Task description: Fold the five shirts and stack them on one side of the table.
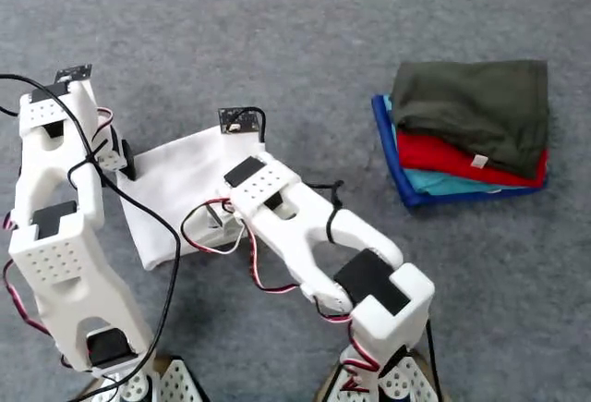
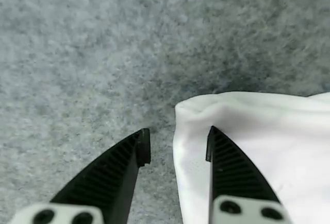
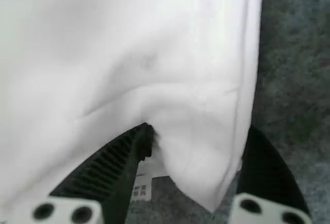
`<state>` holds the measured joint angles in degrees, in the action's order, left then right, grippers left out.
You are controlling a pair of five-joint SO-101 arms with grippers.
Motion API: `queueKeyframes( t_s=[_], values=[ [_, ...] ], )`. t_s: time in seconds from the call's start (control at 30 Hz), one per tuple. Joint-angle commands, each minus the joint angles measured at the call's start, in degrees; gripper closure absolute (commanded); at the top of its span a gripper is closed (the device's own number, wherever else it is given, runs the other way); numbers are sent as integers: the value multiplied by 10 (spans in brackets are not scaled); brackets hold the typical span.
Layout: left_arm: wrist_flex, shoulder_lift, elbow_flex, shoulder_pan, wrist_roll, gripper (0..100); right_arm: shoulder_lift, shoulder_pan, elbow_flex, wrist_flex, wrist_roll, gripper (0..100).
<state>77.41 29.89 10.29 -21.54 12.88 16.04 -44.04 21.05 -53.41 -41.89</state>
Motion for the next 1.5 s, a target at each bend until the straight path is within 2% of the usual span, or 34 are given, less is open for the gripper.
queueKeyframes(
  t_s=[0.0,0.13,0.33,0.53,0.8,1.1,1.27,1.47],
  values=[
    [-3,-4,-1,18,-1,836,19,0,-12,16,2,717],
    [-4,29,5,27,-1,891,19,1,-10,14,2,732],
    [1,64,35,41,-19,962,21,1,-10,14,31,920],
    [-2,65,39,43,-32,981,17,2,-14,-4,69,998],
    [-18,58,48,37,-54,981,-28,58,-15,-7,78,997],
    [-17,29,89,76,-165,981,-143,122,-13,-7,214,997],
    [-18,-71,93,132,-207,981,-211,177,-13,-7,260,997],
    [-27,-169,95,235,-251,981,-280,241,-13,-7,299,997]
  ],
)
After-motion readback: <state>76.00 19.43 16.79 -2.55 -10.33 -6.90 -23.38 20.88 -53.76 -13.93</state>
